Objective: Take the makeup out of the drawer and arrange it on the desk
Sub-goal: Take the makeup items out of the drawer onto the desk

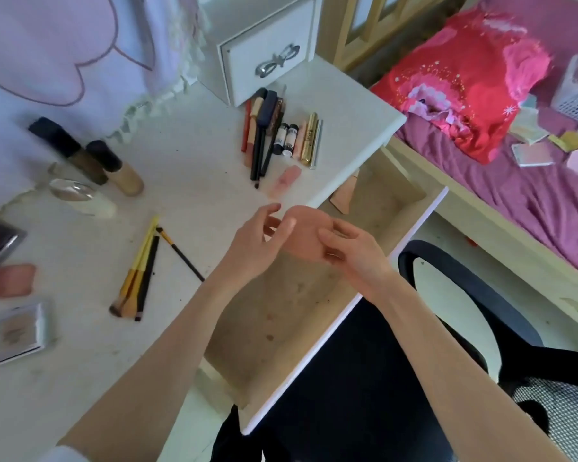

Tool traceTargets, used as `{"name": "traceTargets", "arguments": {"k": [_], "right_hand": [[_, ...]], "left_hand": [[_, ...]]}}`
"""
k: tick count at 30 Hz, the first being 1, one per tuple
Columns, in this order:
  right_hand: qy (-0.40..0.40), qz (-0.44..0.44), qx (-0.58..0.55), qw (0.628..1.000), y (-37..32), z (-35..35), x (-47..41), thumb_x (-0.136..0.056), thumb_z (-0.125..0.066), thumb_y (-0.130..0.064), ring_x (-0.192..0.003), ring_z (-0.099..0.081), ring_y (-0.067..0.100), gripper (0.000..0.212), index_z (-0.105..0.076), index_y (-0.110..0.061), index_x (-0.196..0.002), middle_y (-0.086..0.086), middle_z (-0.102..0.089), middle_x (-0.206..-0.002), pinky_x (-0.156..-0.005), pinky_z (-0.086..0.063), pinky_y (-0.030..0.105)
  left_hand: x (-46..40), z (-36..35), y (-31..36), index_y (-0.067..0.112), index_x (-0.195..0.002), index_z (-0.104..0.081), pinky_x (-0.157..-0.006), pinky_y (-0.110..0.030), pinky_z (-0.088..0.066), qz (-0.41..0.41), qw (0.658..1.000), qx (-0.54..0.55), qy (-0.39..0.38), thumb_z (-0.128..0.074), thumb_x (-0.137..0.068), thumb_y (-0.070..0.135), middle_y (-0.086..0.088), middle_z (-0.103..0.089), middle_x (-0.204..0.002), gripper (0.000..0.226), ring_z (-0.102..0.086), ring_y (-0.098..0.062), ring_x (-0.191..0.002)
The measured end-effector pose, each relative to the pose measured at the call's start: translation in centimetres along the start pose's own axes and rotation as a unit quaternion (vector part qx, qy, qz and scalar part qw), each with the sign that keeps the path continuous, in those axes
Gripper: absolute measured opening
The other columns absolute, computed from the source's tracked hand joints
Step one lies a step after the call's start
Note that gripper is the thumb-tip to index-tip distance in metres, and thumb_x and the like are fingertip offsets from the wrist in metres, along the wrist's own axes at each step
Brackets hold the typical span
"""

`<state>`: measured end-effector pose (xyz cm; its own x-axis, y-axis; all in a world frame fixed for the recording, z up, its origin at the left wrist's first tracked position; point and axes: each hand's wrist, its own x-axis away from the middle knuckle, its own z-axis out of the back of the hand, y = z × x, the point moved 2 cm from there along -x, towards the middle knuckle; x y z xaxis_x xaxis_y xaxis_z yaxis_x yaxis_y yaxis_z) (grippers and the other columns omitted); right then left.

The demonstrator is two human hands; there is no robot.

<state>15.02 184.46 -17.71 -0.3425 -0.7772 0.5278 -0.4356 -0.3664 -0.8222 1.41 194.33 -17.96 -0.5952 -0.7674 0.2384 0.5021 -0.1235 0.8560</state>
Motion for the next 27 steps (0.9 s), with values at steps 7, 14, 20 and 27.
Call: {"name": "traceTargets", "arguments": {"k": [7, 14, 20, 27], "right_hand": [[-0.053, -0.021, 0.088, 0.995, 0.9, -7.5, 3.6, -0.089, -0.061, -0.010, -0.097, -0.067, 0.022, 0.036, -0.055, -0.005, -0.124, 0.012, -0.066, -0.109, -0.085, -0.055, 0.032], [-0.037, -0.017, 0.186, 0.982, 3.4, -18.7, 5.2, -0.097, -0.046, -0.020, -0.086, -0.061, 0.017, 0.029, -0.058, -0.004, -0.119, 0.006, -0.066, -0.097, -0.080, -0.051, 0.028], [-0.226, 0.115, 0.530, 0.809, 10.2, -28.3, 8.1, -0.098, -0.043, -0.030, -0.136, -0.031, 0.015, 0.045, -0.039, -0.017, -0.141, 0.000, -0.041, -0.146, -0.110, -0.021, 0.025], [-0.243, 0.111, 0.775, 0.573, 15.7, -30.0, 8.0, -0.099, -0.035, -0.038, -0.144, 0.012, 0.030, 0.064, 0.000, -0.023, -0.150, 0.006, 0.012, -0.158, -0.117, -0.001, 0.045]], "left_hand": [[8.7, 6.3, -2.1, 0.003, -0.125, -0.051, -0.066, -0.016, -0.053, 0.157, 0.965, 0.205, 0.050, -0.068, -0.082, 0.016, -0.013, -0.061, -0.113, 0.048, -0.061, -0.015, -0.087], [15.1, 15.2, -7.1, 0.016, -0.110, -0.052, -0.055, -0.011, -0.043, 0.208, 0.928, 0.202, 0.235, -0.065, -0.084, 0.014, 0.009, -0.056, -0.087, 0.029, -0.054, -0.006, -0.074], [23.3, 21.9, -15.4, 0.006, -0.123, -0.052, -0.066, -0.023, -0.045, 0.296, 0.832, 0.302, 0.360, -0.062, -0.086, 0.013, -0.005, -0.060, -0.106, 0.039, -0.056, -0.018, -0.086], [29.5, 24.7, -22.0, 0.006, -0.127, -0.050, -0.092, -0.037, -0.042, 0.410, 0.778, 0.279, 0.385, -0.059, -0.086, 0.010, -0.014, -0.056, -0.123, 0.042, -0.053, -0.029, -0.112]]}}
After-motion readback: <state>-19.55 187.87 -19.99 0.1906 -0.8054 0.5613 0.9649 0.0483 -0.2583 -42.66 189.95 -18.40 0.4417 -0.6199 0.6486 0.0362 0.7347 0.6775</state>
